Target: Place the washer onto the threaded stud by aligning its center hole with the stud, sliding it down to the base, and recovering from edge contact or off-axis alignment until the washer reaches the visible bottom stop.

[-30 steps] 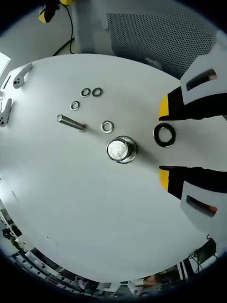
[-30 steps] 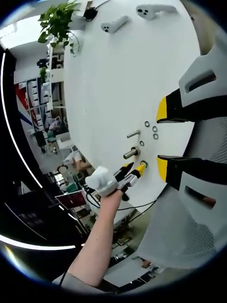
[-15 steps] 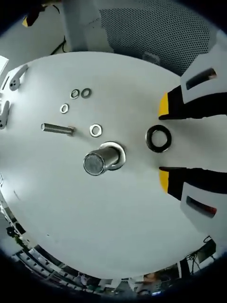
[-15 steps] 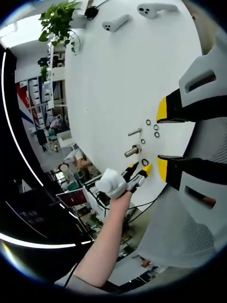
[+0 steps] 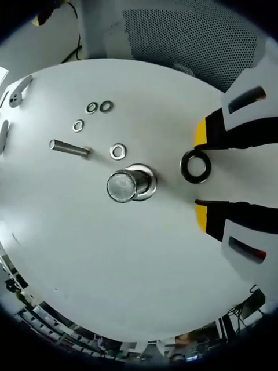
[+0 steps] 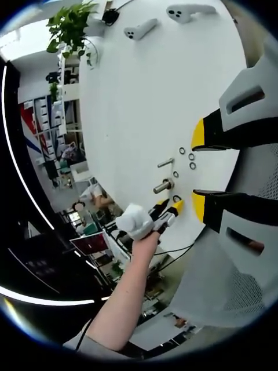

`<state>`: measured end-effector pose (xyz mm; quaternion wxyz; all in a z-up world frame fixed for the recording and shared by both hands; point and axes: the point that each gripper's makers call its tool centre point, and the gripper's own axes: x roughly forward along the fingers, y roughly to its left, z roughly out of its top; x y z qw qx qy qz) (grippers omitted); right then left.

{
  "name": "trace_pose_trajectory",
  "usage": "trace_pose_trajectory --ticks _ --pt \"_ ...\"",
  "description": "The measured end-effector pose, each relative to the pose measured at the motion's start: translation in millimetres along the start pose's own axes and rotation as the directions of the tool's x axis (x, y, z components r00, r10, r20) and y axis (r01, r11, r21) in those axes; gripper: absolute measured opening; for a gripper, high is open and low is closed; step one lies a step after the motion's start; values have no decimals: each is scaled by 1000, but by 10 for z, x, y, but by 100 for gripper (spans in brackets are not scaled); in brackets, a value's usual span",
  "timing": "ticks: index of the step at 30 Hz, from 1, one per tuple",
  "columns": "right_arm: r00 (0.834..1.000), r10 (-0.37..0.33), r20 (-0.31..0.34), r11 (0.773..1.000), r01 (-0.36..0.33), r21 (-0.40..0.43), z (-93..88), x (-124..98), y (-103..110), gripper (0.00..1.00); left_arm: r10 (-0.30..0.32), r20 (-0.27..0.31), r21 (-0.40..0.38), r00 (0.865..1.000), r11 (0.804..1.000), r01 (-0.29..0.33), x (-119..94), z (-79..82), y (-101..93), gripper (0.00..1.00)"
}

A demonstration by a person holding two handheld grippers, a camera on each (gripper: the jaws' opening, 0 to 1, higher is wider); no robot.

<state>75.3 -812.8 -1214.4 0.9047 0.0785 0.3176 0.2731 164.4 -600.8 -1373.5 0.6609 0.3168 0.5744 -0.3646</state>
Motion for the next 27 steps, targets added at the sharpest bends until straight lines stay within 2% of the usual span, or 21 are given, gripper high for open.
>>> trace_pose_trajectory --ticks 6,16,19,27 --pt "1000 4 2 1000 -4 1 4 4 7 29 3 -35 -12 999 1000 -3 -11 -10 -9 31" --pt "1000 7 3 1000 -7 2 5 3 18 29 10 -36 -36 999 999 -11 -16 -9 -18 28" --pt "1000 6 5 1000 -6 5 6 1 15 29 10 -39 -42 999 999 -12 -16 -1 -29 21" --pt "1000 9 3 1000 -9 5 4 0 22 29 10 -45 -46 999 999 -12 0 -7 -23 21"
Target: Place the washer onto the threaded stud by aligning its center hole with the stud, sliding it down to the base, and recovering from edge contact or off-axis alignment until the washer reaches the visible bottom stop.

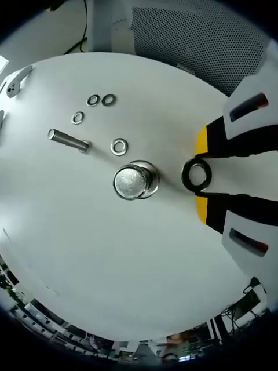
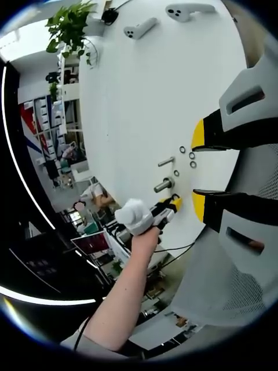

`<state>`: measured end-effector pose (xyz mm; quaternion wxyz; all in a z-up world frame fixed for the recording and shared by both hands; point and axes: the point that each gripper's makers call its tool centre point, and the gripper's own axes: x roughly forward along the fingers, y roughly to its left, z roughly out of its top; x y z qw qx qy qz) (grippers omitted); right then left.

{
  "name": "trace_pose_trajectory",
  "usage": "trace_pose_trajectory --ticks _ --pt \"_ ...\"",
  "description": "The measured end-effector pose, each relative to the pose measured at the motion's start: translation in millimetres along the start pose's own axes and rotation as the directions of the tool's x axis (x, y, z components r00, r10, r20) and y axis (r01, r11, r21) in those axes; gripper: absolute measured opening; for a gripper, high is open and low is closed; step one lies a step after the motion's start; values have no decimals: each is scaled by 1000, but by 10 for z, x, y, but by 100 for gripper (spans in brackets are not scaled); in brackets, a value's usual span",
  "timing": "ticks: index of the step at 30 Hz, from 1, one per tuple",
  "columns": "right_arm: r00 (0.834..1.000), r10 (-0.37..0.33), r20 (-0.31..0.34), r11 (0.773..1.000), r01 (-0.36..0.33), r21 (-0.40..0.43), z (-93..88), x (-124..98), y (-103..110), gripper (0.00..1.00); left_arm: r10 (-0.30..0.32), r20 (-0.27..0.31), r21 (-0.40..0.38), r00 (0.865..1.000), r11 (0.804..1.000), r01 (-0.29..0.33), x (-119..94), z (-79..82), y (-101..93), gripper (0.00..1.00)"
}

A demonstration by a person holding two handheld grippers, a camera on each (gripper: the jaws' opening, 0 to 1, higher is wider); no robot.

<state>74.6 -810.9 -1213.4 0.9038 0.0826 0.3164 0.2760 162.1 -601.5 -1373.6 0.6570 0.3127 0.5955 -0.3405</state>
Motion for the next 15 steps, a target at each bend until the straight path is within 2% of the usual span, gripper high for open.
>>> trace_pose_trajectory --ticks 3,5,13,15 --pt "1000 1 1 1000 -1 1 1 1 1 29 2 -20 -6 1000 1000 -2 8 9 1 21" --pt "1000 1 0 1000 -1 0 0 2 3 29 3 -26 21 1000 1000 -3 14 2 0 22" --pt "1000 -5 0 1000 5 2 0 1 -10 29 1 -44 45 999 999 1 3 3 -8 22" --pt "1000 -5 -1 1000 5 0 -1 3 -12 29 5 -50 29 999 1000 -3 -1 2 -2 22"
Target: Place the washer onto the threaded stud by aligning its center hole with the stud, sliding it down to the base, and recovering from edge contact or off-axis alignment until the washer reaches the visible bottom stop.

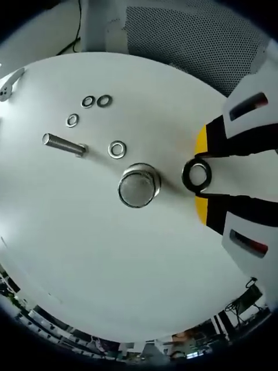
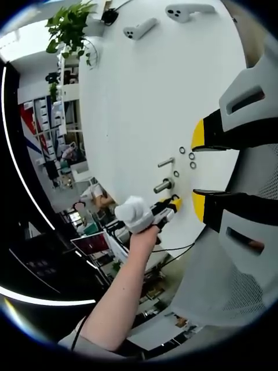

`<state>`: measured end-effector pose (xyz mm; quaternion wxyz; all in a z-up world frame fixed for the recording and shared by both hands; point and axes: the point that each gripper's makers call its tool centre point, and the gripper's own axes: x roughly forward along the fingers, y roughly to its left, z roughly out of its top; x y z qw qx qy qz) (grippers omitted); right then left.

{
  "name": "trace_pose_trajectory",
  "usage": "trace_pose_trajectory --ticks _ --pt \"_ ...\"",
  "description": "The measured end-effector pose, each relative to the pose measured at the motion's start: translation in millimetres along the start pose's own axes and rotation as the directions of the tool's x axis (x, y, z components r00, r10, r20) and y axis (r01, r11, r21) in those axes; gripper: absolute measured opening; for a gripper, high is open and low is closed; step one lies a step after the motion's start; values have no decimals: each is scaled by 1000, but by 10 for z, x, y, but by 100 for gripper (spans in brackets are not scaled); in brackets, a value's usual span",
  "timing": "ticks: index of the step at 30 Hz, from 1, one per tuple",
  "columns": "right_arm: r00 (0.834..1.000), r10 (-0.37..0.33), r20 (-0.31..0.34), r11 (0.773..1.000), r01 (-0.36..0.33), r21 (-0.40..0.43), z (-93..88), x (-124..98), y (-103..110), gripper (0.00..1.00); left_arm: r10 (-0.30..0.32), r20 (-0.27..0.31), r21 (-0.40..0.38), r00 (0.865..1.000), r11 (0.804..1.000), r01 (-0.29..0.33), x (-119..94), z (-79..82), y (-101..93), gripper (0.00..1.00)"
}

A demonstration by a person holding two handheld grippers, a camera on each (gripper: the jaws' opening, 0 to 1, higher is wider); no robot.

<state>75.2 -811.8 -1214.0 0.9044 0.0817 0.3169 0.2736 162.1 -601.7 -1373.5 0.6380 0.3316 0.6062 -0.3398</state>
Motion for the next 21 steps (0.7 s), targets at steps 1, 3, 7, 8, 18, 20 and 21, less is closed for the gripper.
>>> trace_pose_trajectory --ticks 1,3,7,8,18,20,21 --pt "1000 0 0 1000 0 0 -1 0 0 29 3 -5 -9 1000 1000 -3 0 1 0 22" --pt "1000 -2 -1 1000 2 -3 -1 -1 -3 29 11 -25 -20 1000 1000 -12 8 11 -2 22" --pt "1000 -1 -11 1000 1 -7 -16 4 -1 29 10 -50 -17 999 1000 -11 4 9 1 21" --pt "1000 0 -15 1000 0 -7 -22 6 0 29 9 -54 -17 999 1000 -10 13 8 8 21" --pt "999 -4 -43 1000 4 1 -76 20 -9 29 2 -45 -30 999 1000 -3 9 0 6 21" --pt "999 -2 -48 1000 2 -8 -83 23 -4 29 3 -48 -35 999 999 -4 9 1 7 21" --pt "999 -2 -45 1000 2 -8 -77 20 -2 29 4 -49 -39 999 999 -6 10 1 8 21"
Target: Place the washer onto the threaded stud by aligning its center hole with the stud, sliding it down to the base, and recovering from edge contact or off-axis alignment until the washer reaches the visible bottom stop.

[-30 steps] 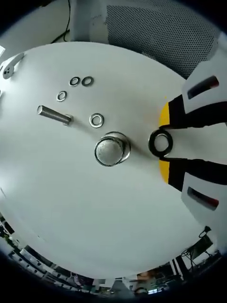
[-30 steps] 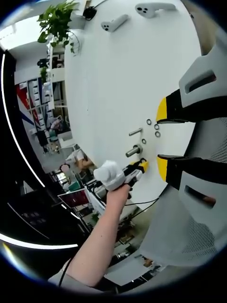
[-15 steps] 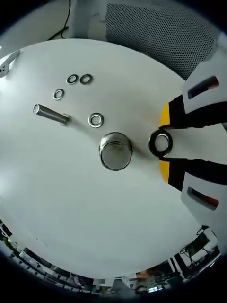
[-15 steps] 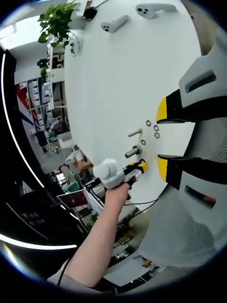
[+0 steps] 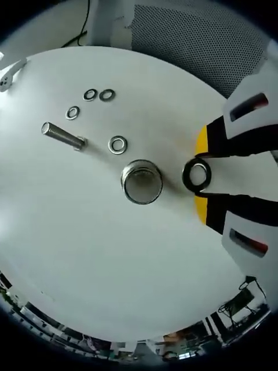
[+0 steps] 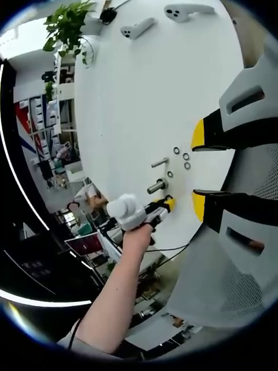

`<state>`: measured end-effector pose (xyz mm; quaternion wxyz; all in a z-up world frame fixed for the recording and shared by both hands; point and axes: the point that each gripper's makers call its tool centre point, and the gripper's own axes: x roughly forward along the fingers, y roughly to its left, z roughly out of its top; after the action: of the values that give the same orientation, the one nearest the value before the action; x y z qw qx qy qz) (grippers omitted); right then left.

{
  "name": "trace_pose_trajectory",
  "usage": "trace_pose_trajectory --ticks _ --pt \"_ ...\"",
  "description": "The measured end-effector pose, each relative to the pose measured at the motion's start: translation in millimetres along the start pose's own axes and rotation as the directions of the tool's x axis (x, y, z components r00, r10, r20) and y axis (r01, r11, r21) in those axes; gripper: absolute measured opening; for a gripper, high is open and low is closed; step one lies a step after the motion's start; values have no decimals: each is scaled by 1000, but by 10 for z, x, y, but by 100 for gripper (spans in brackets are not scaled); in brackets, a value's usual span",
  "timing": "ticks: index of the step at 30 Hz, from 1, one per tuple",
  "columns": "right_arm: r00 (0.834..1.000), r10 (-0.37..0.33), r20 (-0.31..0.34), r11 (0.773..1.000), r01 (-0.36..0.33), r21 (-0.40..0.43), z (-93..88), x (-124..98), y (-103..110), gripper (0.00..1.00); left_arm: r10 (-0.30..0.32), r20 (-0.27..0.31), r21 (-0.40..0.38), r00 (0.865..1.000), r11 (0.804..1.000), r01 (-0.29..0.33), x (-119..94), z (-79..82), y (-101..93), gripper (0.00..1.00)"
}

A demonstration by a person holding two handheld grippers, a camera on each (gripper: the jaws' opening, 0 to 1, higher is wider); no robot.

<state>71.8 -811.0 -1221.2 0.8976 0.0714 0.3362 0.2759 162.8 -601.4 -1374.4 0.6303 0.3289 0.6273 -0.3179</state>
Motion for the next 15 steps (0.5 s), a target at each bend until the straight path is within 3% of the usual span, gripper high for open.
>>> trace_pose_trajectory --ticks 12,15 --pt "1000 8 -29 1000 -9 -9 -51 13 24 29 14 30 -23 999 1000 -14 -9 -14 -9 22" --pt "1000 10 -29 1000 -10 -2 -54 15 23 29 18 50 -88 999 996 -14 -12 -19 -7 21"
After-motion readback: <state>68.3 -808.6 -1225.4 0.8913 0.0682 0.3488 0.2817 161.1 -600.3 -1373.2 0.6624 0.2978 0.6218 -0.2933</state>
